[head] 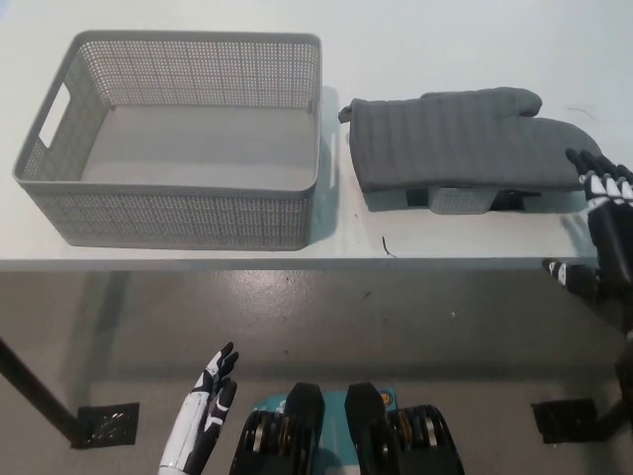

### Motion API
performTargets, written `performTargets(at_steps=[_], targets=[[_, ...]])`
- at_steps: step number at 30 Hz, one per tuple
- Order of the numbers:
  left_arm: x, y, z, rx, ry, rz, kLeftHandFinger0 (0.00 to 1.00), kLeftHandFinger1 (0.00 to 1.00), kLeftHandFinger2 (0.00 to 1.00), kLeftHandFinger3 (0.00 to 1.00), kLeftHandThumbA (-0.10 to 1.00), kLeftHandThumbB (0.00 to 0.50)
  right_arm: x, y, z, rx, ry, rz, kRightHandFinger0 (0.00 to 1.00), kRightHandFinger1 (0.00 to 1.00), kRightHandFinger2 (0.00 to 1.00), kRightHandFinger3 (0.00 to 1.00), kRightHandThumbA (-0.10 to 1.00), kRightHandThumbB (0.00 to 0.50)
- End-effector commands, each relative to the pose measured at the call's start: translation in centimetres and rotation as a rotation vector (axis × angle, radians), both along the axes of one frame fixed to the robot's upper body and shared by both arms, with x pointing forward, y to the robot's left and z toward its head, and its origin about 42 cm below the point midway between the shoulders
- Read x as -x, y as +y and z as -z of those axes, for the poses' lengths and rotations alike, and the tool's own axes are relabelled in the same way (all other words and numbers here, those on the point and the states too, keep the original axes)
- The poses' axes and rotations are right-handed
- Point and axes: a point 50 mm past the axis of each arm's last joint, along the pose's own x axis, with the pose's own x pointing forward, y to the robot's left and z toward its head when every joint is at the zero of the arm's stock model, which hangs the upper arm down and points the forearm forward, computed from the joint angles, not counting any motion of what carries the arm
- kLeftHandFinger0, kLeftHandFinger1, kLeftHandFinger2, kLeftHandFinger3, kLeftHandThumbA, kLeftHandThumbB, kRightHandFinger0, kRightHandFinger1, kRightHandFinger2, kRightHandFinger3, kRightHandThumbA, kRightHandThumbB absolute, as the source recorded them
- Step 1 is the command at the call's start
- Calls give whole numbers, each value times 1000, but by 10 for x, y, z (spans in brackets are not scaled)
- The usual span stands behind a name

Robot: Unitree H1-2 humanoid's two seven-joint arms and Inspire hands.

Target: Usethe right hand to pick up a oven gloves on top of a leveled container and place it into another larger container on the left side

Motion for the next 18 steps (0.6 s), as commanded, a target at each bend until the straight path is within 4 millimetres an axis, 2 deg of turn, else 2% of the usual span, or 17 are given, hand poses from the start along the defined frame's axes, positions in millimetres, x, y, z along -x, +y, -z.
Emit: performTargets(at_steps=[1,4,9,18], targets=[[-6,3,-12,-13,-89,3,1000,1000,1000,1000,1000,155,-21,-1,-15,109,-5,97,1000,1000,1000,1000,1000,219],[-6,5,-12,-19,-89,3,1000,1000,1000,1000,1000,168,-34,5,-10,105,5,103,1000,1000,1000,1000,1000,224],[-5,4,-11,-19,-87,6,1000,1000,1000,1000,1000,192,-43,11,-4,83,36,114,1000,1000,1000,1000,1000,222],[-5,4,-11,-14,-85,14,1000,1000,1000,1000,1000,192,-54,25,-2,72,53,138,1000,1000,1000,1000,1000,246]])
